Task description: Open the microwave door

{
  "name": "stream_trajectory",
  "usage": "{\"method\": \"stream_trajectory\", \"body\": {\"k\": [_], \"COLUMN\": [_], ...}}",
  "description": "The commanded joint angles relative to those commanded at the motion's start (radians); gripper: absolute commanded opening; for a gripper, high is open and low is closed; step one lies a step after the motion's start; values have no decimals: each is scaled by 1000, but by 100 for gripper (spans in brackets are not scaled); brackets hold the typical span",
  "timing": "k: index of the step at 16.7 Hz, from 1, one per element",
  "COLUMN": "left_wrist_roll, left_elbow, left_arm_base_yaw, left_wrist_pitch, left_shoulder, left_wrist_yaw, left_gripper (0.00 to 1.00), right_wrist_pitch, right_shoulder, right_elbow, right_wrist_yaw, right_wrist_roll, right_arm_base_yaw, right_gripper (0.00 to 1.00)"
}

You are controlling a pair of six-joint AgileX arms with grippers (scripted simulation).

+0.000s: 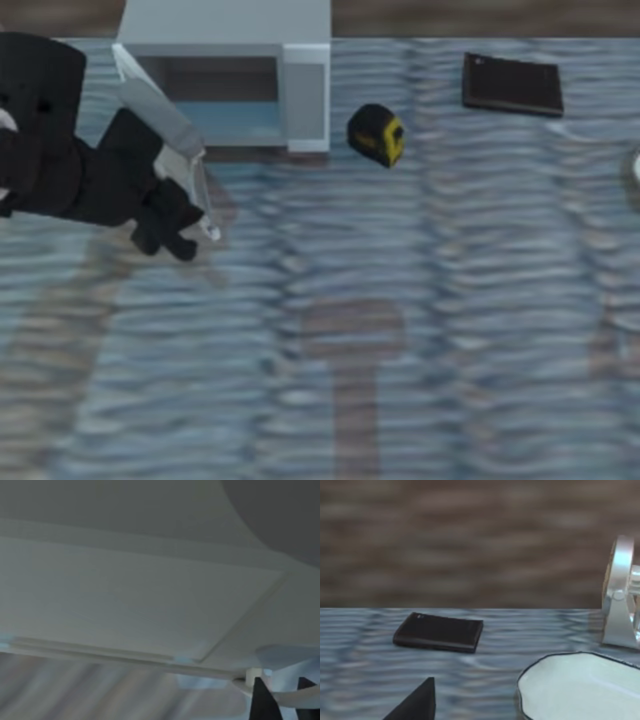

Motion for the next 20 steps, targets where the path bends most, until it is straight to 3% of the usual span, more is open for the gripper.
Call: {"method": "stream_trajectory", "body": {"k": [7, 14, 20], "left_wrist_roll": [0, 119, 121], "left_elbow": [-3, 14, 14], "left_arm_base_yaw": [-4, 50, 51], "left_wrist_pitch": [-4, -61, -63], "left_shoulder": [0, 4, 5], "left_wrist_yaw": [7, 68, 70], "left_gripper": [0, 0, 0], "right_wrist_pitch": [0, 0, 0], "right_shoulder": [0, 0, 0], "right_elbow": [0, 0, 0], "right_wrist_yaw": [0, 0, 0], "right_wrist_roll": [0, 0, 0], "right_arm_base_yaw": [0, 0, 0], "right_gripper": [100, 100, 100]}}
